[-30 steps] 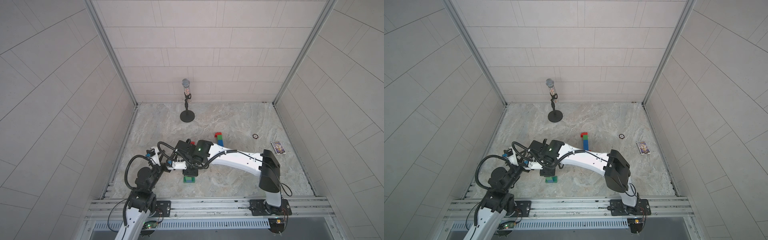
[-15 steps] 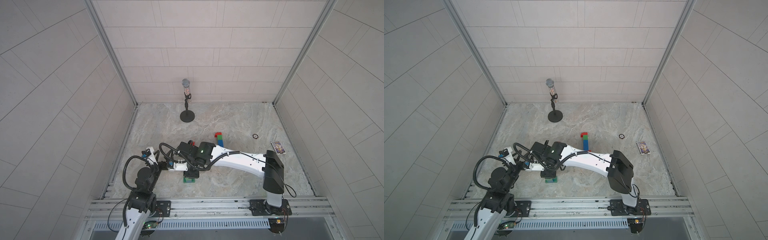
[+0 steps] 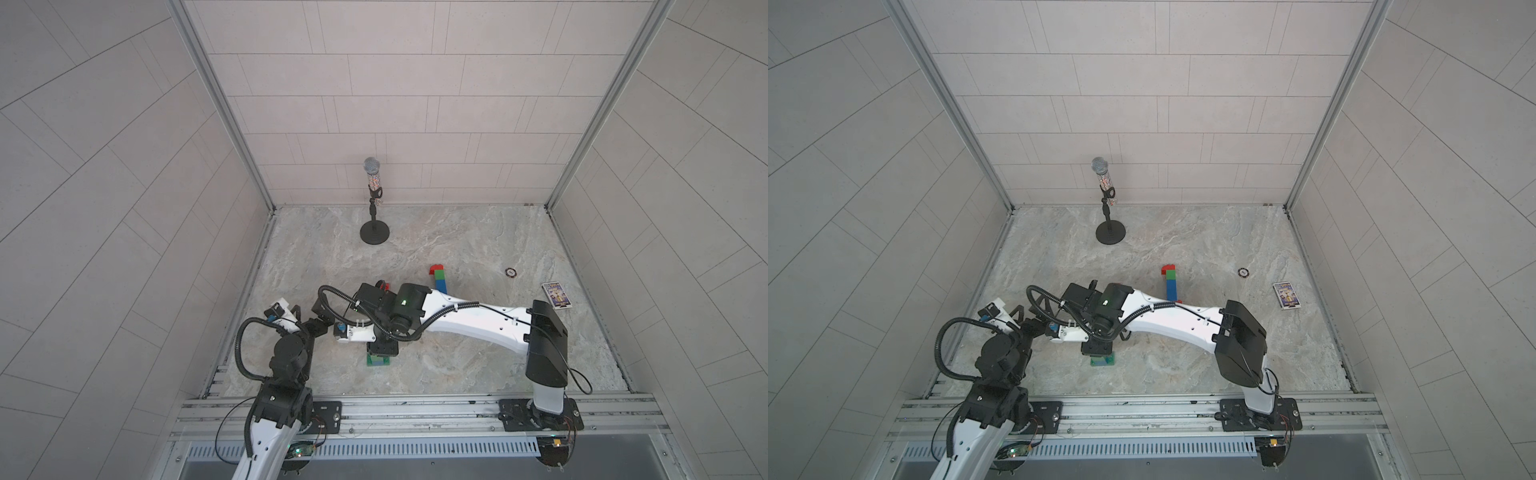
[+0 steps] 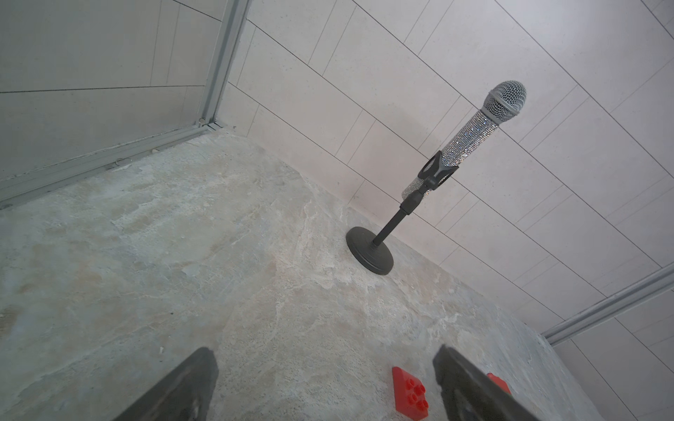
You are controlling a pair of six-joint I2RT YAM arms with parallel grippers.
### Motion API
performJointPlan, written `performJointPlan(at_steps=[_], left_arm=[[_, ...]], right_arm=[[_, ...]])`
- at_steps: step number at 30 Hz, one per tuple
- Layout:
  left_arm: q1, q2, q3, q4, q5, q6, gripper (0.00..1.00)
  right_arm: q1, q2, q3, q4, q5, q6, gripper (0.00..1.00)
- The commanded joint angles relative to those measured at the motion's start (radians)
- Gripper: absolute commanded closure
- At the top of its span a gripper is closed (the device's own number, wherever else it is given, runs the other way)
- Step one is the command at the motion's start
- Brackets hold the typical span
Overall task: Assemble the number 1 with lego
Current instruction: Assemble the lego brick with the lego brick.
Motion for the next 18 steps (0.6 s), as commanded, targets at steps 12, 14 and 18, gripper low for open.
performJointPlan(at_steps=[12, 14, 18], left_arm=[[0.002, 0.018, 0.000, -0.080, -0.032, -0.012, 0.00], [0.002, 0.017, 0.000, -0.076, -0.028, -0.009, 0.00], [0.002, 0.018, 0.000, -0.075, -0.025, -0.008, 0.00]], right_arm=[[0.007, 0.067, 0.025, -0.090, 0.009, -0.070, 1.00], [0.008, 0.069, 0.018, -0.088, 0.007, -0.070, 1.00], [0.010, 0.068, 0.002, -0.076, 0.005, -0.069, 1.00]])
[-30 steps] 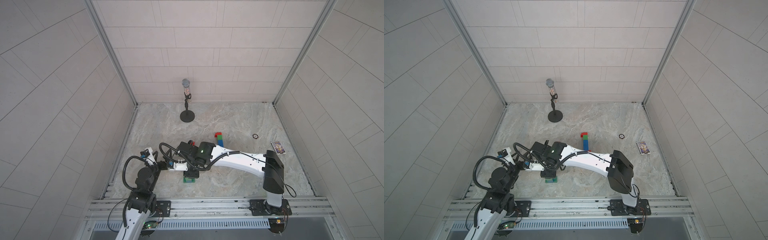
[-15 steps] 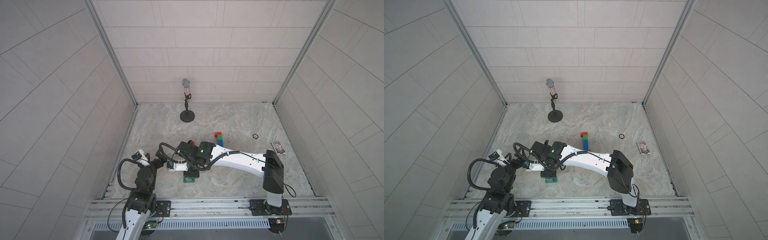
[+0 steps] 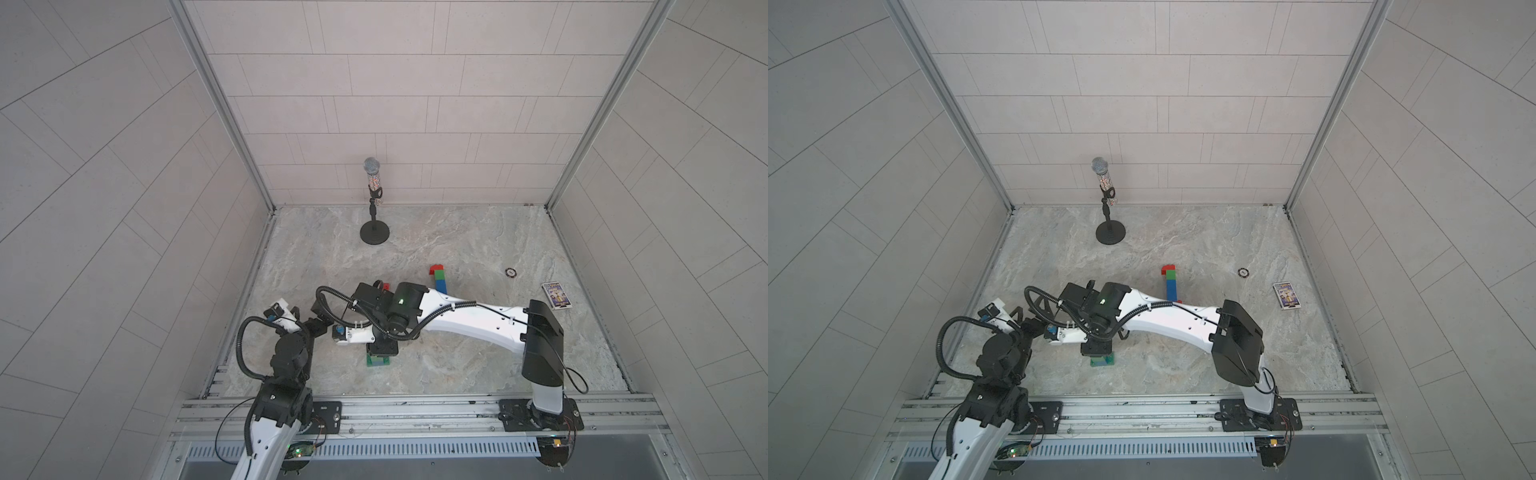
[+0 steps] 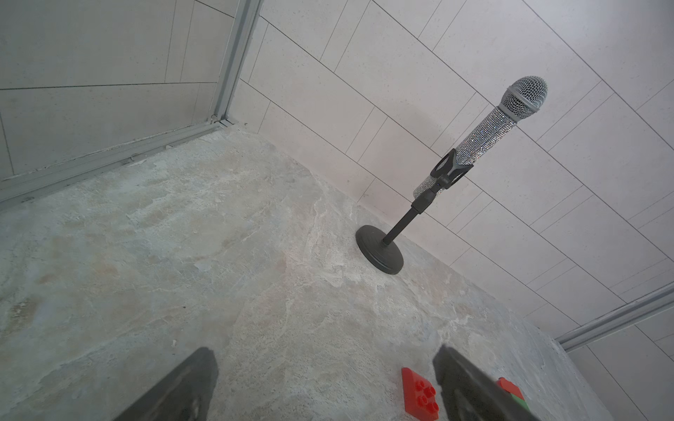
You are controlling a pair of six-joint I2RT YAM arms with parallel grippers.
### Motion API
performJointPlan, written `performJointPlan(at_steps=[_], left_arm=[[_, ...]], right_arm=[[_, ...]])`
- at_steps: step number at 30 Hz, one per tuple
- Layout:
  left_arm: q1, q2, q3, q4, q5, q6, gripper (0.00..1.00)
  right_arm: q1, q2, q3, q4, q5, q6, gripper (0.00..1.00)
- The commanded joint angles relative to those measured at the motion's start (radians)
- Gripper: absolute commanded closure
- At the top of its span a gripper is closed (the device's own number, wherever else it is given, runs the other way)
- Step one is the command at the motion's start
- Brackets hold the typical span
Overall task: Assemble the number 1 with lego
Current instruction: Assemble the lego brick with the lego brick.
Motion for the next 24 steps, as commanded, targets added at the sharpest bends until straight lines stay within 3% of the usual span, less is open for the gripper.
performJointPlan(at_steps=[1, 24], left_arm=[[0.002, -0.004, -0.004, -0.072, -0.009, -0.003, 0.00], [0.002, -0.010, -0.007, -0.062, 0.008, 0.003, 0.00]], right_arm=[[0.007, 0.047, -0.036, -0.038, 0.017, -0.024, 1.00], [0.012, 0.090, -0.073, -0.012, 0.053, -0.036, 1.00]])
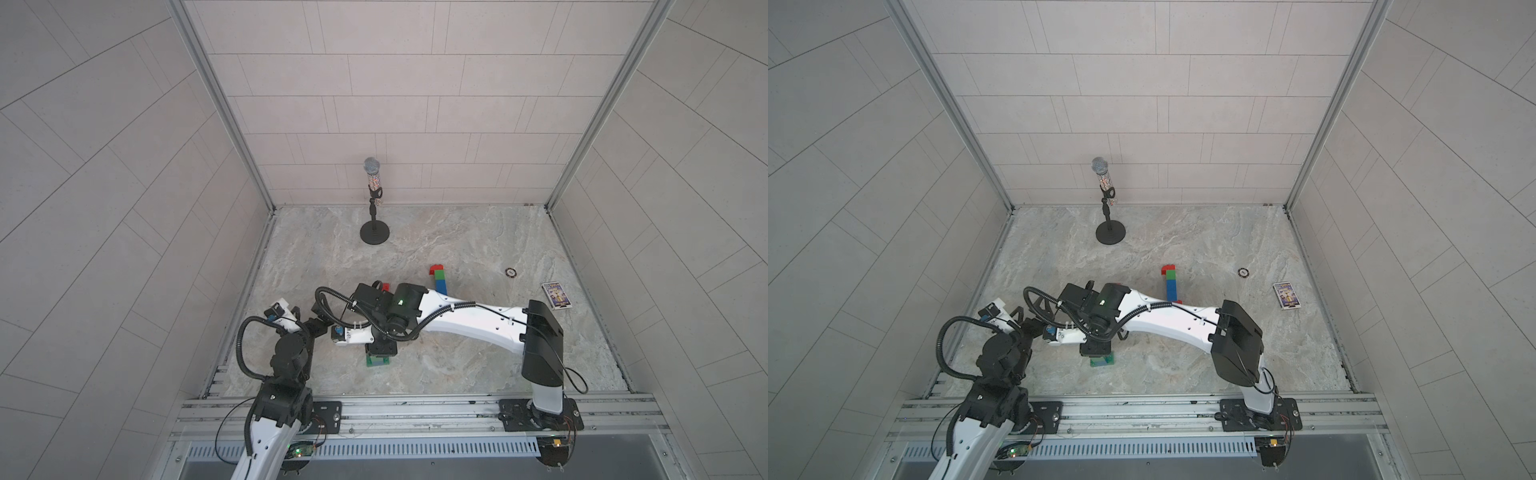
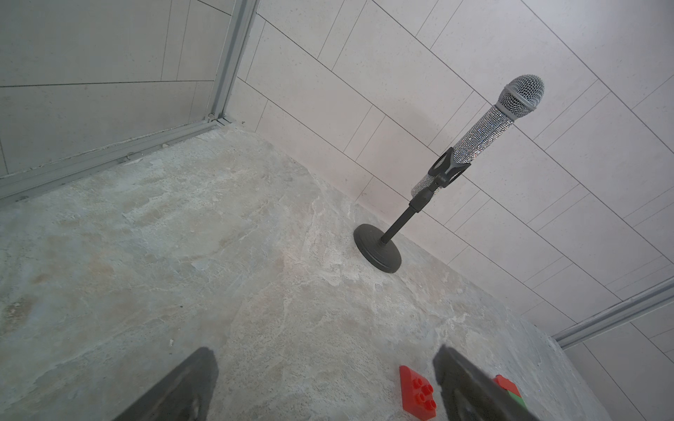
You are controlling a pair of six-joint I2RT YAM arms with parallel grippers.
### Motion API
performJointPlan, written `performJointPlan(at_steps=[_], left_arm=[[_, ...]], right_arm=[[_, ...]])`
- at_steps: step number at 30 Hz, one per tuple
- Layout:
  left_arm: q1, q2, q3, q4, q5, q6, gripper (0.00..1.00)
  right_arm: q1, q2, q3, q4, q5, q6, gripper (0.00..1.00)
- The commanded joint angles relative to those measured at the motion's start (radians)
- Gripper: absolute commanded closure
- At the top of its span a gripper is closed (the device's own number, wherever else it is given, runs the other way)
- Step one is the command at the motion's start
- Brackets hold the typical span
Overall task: Assemble the number 1 with lego
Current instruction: Assemble the lego brick with the lego brick.
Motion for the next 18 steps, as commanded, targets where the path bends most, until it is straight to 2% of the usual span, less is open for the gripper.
performJointPlan(at_steps=[1, 10, 18], left_arm=[[0.001, -0.008, -0.007, -0.063, 0.000, 0.002, 0.00], [0.002, -0.008, -0.008, -0.059, 0.007, 0.006, 0.00], [0.001, -0.008, -0.008, -0.057, 0.006, 0.005, 0.00]], right_arm=[[0.010, 0.086, -0.072, -0.031, 0.051, -0.035, 1.00], [0.010, 0.064, -0.178, 0.048, 0.019, -0.023, 1.00], [0.010, 0.021, -0.222, 0.069, 0.049, -0.030, 1.00]])
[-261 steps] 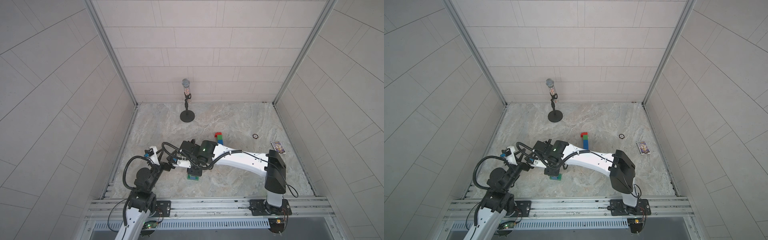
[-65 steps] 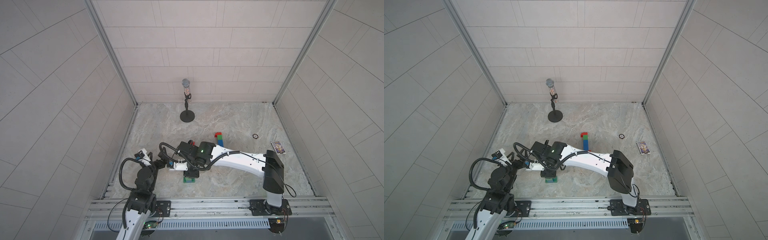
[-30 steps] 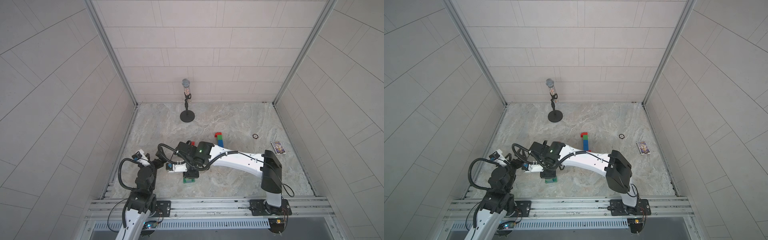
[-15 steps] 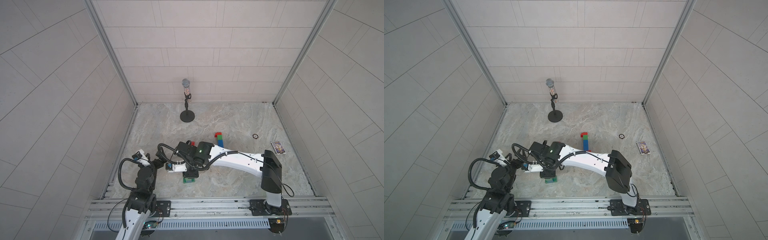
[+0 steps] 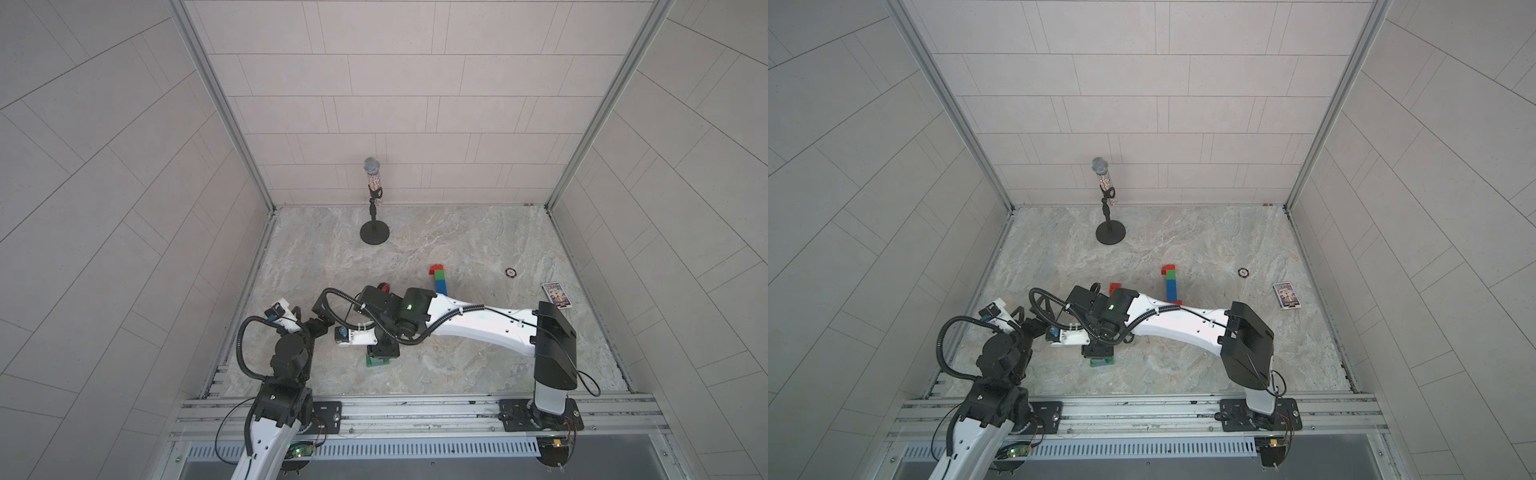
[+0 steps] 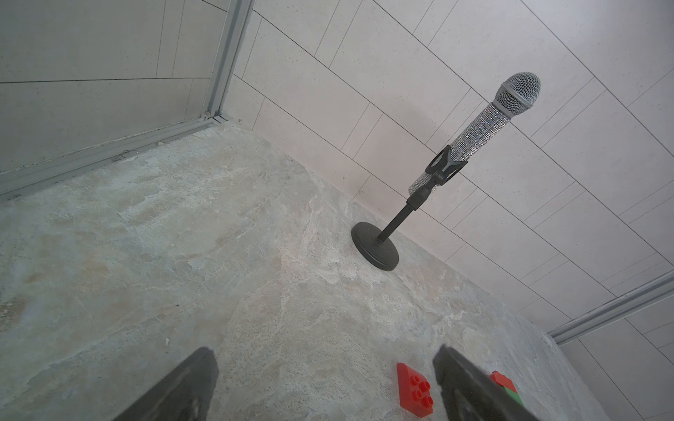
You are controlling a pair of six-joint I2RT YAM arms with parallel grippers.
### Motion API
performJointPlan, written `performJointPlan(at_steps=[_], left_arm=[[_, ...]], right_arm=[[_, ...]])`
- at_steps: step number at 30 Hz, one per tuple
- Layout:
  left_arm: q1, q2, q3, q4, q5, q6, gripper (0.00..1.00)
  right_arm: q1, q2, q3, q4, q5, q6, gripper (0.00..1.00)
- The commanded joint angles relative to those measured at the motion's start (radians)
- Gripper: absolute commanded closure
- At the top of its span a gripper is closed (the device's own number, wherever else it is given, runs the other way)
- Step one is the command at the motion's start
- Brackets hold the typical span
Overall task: Assemble the number 1 with lego
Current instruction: Assemble the lego brick with the lego brick.
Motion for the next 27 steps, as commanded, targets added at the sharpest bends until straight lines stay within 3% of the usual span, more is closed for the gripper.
performJointPlan(at_steps=[1, 19, 27], left_arm=[[0.002, -0.008, -0.009, -0.057, -0.003, 0.005, 0.00], [0.002, -0.006, -0.008, -0.056, -0.003, 0.005, 0.00], [0.002, -0.007, -0.009, -0.055, 0.001, 0.005, 0.00]], right_arm=[[0.010, 0.089, -0.089, -0.073, 0.066, -0.026, 1.00], [0.009, 0.012, -0.072, -0.087, 0.108, -0.044, 1.00], [-0.004, 0.018, -0.038, -0.106, 0.052, -0.042, 1.00]])
